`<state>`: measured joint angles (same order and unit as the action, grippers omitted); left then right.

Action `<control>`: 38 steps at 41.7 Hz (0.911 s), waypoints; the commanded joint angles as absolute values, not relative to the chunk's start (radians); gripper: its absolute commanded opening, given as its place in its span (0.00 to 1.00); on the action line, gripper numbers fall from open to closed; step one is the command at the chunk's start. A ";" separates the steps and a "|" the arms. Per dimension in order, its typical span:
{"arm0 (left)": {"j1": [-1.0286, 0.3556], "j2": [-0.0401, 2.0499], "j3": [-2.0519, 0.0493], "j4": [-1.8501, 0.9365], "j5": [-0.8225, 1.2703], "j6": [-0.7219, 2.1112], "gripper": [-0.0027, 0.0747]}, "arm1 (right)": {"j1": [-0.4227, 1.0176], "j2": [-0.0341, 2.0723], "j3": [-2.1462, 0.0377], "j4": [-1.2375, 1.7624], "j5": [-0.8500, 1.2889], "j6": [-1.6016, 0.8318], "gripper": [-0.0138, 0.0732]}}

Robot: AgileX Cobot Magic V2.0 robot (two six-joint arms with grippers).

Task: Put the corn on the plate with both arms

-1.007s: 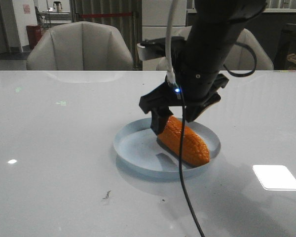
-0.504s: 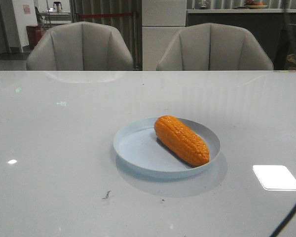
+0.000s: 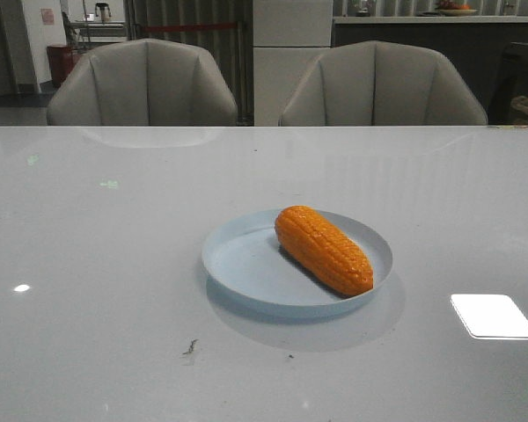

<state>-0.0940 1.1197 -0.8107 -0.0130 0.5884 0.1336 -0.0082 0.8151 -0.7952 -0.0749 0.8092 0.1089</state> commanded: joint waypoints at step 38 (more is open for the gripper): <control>-0.092 1.104 -0.837 -0.020 0.534 0.125 0.26 | -0.016 0.761 -0.790 -0.073 0.760 0.096 0.83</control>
<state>-0.0940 1.1197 -0.8107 -0.0130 0.5903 0.1336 -0.0082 0.7681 -0.7642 -0.0705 0.8194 0.1070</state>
